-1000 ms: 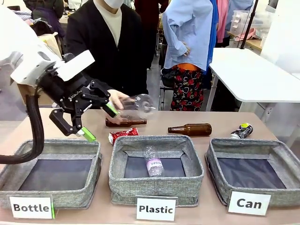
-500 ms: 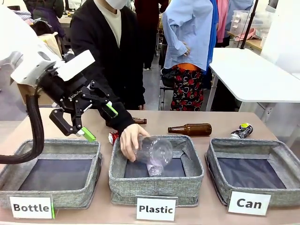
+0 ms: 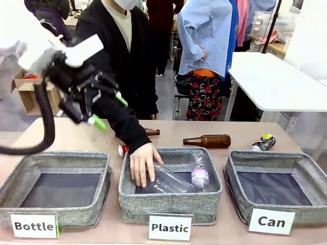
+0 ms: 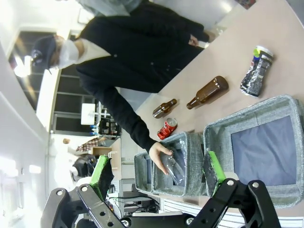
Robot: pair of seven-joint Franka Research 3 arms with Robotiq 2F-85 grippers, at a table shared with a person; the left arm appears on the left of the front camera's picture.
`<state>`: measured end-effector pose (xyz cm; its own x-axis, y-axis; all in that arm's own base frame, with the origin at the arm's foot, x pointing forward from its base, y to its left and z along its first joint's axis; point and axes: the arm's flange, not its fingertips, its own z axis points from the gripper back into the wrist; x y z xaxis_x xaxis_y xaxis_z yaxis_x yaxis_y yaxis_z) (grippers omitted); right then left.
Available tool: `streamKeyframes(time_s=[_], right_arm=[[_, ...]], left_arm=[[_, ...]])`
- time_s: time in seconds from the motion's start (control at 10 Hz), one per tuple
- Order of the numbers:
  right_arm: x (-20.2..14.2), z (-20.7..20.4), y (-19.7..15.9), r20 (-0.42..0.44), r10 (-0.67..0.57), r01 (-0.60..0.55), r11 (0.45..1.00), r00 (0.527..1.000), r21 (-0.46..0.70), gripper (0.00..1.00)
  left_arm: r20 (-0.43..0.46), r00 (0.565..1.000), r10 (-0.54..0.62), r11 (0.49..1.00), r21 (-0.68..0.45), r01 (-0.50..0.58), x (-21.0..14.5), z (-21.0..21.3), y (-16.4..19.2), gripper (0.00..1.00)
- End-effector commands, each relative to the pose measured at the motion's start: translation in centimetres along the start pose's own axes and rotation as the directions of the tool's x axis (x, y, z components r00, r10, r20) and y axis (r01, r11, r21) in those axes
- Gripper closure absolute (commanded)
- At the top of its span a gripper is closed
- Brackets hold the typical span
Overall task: Sort the can waste into the basket.
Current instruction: Pick up the can waste from the table and place it in the right Fabric basket.
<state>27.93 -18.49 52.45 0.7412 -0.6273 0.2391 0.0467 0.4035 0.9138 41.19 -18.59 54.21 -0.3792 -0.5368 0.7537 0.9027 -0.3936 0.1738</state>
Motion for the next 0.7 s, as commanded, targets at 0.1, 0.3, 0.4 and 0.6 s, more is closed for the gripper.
streamKeyframes(time_s=[0.1, 0.3, 0.4, 0.6], right_arm=[[0.2, -0.1, 0.1, 0.010, 0.024, -0.024, 0.999, 1.000, 0.028, 0.00], [0.2, -0.1, 0.1, 0.010, 0.024, -0.024, 0.999, 1.000, 0.028, 0.00], [0.2, -0.1, 0.1, 0.010, 0.024, -0.024, 0.999, 1.000, 0.028, 0.00], [0.2, -0.1, 0.1, 0.010, 0.024, -0.024, 0.999, 1.000, 0.028, 0.00]], left_arm=[[0.088, 0.993, 0.080, 0.996, 0.022, -0.083, -1.5, 3.1, -1.1, 0.00], [0.143, 0.989, 0.037, 0.999, -0.020, -0.035, -3.1, 2.8, -3.5, 0.00], [0.177, 0.983, 0.044, 0.996, -0.081, -0.030, -3.6, 2.6, -5.4, 0.00], [0.213, 0.950, 0.228, 0.973, -0.072, -0.217, -5.2, 3.4, -6.8, 0.00]])
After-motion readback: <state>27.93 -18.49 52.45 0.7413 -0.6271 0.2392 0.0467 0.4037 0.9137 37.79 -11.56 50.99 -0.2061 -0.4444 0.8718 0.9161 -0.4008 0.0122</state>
